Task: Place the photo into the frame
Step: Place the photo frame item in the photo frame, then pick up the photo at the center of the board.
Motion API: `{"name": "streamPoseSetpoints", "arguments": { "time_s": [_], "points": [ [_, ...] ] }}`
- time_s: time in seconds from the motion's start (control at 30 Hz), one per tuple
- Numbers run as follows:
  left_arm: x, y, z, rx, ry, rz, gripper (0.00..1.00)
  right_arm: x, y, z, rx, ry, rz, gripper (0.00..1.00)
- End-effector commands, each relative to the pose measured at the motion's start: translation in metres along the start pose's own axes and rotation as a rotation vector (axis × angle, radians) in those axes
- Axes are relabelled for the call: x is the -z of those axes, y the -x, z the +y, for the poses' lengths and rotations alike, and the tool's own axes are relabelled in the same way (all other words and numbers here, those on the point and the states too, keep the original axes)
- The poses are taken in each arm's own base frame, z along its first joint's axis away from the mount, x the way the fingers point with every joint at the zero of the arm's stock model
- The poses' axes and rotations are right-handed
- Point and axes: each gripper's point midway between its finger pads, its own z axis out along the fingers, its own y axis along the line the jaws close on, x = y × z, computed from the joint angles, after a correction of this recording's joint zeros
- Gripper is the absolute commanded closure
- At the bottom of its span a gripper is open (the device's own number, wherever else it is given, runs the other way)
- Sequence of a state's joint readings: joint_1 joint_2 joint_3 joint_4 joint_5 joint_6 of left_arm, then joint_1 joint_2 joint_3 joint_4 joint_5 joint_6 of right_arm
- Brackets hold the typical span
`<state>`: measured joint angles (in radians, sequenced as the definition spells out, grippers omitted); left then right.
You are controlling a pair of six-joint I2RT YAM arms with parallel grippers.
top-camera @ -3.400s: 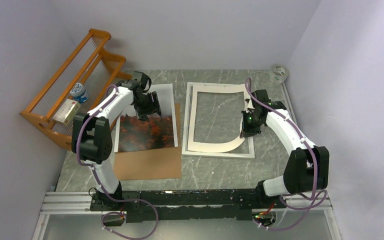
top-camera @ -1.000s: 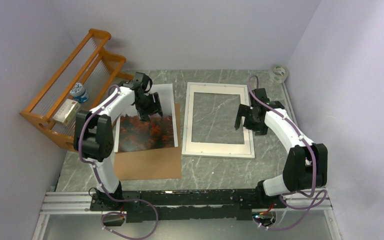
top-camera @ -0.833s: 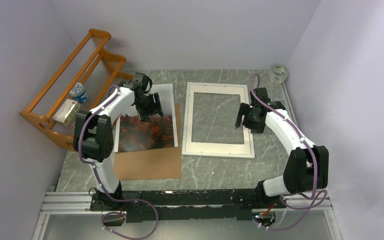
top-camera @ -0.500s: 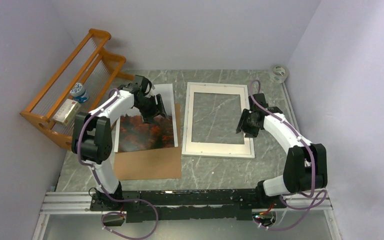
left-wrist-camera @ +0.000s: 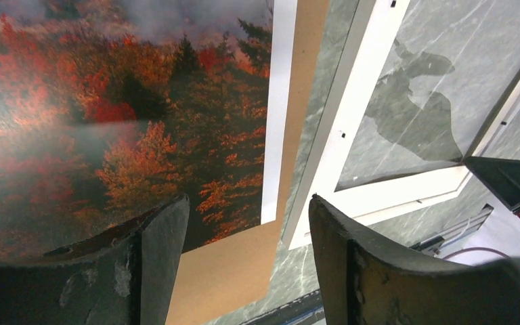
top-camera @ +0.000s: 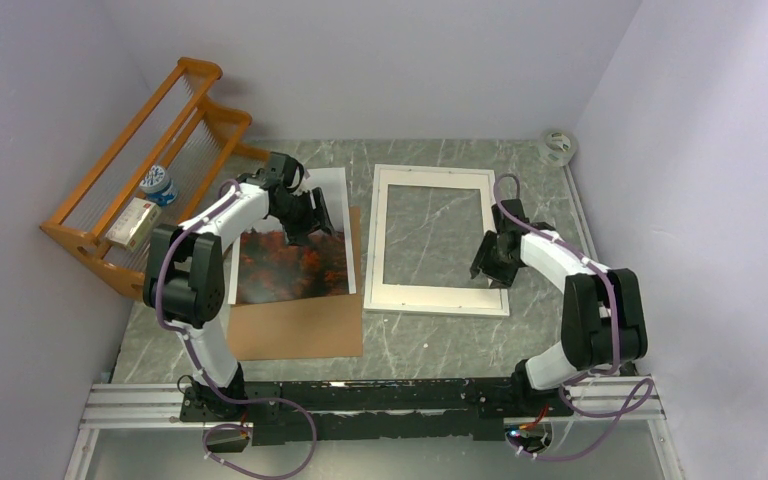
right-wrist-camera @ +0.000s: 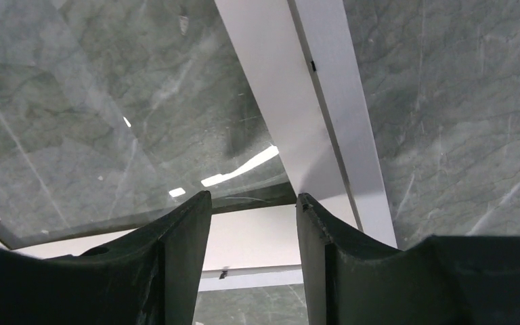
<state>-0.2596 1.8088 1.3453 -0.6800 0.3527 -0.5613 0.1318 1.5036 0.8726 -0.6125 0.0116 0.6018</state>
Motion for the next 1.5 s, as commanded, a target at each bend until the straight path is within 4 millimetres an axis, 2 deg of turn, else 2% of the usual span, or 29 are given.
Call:
{"name": "streamPoseSetpoints", "arguments": {
  "time_s": [0.0,0.13,0.27,0.4,0.57,0.67,0.8,0.97,1.17,1.27,1.37,1.47],
  "points": [
    [0.008,0.023,-0.010,-0.036,-0.010,-0.106,0.30,-0.006,0.005,0.000,-0.032,0.012,-0.037,0.47],
    [0.003,0.030,-0.014,-0.038,-0.029,-0.118,0.30,-0.012,-0.006,-0.007,-0.043,-0.003,-0.019,0.46],
    [0.000,0.031,-0.013,-0.037,-0.027,-0.114,0.30,-0.009,-0.007,-0.014,-0.048,-0.026,-0.028,0.44],
    [0.001,0.030,-0.011,-0.044,-0.015,-0.113,0.30,0.010,0.003,-0.009,-0.023,-0.003,-0.075,0.43],
    [0.006,0.024,-0.005,-0.061,0.005,-0.115,0.30,0.035,0.013,0.016,0.031,0.084,-0.115,0.41],
    [0.009,0.019,-0.001,-0.065,0.019,-0.117,0.30,0.043,0.009,0.044,0.081,0.167,-0.114,0.40],
    [0.016,0.015,0.006,-0.058,0.052,-0.137,0.30,0.049,-0.005,0.096,0.193,0.326,-0.098,0.40],
    [0.027,0.008,0.029,-0.022,0.162,-0.166,0.31,0.065,-0.024,0.177,0.324,0.481,-0.093,0.40],
    [0.045,-0.021,0.063,0.033,0.283,-0.156,0.30,0.061,-0.058,0.267,0.345,0.608,-0.002,0.41],
    [0.051,-0.023,0.075,0.049,0.320,-0.157,0.29,0.052,-0.080,0.295,0.331,0.616,0.054,0.43],
    [0.050,-0.023,0.085,0.069,0.350,-0.134,0.30,0.043,-0.099,0.310,0.314,0.615,0.110,0.44],
    [0.045,-0.018,0.098,0.099,0.389,-0.129,0.31,0.031,-0.113,0.315,0.308,0.577,0.143,0.45]
  ]
}}
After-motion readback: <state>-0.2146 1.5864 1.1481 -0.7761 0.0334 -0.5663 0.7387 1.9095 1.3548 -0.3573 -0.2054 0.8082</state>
